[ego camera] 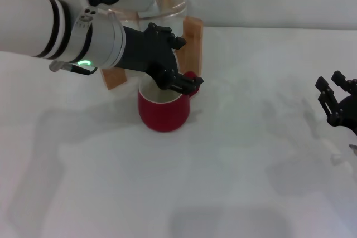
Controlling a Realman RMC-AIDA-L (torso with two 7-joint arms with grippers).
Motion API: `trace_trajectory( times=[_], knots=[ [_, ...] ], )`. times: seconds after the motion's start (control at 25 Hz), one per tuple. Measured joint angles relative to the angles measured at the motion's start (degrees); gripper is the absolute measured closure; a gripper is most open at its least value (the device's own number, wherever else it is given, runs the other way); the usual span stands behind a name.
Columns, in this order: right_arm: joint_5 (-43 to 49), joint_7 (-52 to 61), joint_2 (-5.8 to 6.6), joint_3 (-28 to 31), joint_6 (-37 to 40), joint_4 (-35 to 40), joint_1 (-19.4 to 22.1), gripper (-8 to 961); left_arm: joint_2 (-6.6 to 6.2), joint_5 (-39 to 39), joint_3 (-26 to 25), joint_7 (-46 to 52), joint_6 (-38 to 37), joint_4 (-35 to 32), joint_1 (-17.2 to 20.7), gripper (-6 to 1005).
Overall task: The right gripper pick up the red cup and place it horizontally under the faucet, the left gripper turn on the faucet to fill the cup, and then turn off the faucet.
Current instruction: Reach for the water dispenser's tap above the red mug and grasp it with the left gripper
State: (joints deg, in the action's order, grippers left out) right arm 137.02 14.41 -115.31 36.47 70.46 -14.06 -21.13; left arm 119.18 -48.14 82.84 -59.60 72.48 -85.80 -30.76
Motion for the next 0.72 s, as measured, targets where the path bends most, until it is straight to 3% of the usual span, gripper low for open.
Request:
trace_trajectory(
  times=[0.72],
  knots=[
    [0.00, 0.00, 0.00, -0.09, -0.07, 0.17, -0.23, 622, 0.09, -0.30, -0.40, 0.11, 1.30, -1.27, 0.47, 124]
  ],
)
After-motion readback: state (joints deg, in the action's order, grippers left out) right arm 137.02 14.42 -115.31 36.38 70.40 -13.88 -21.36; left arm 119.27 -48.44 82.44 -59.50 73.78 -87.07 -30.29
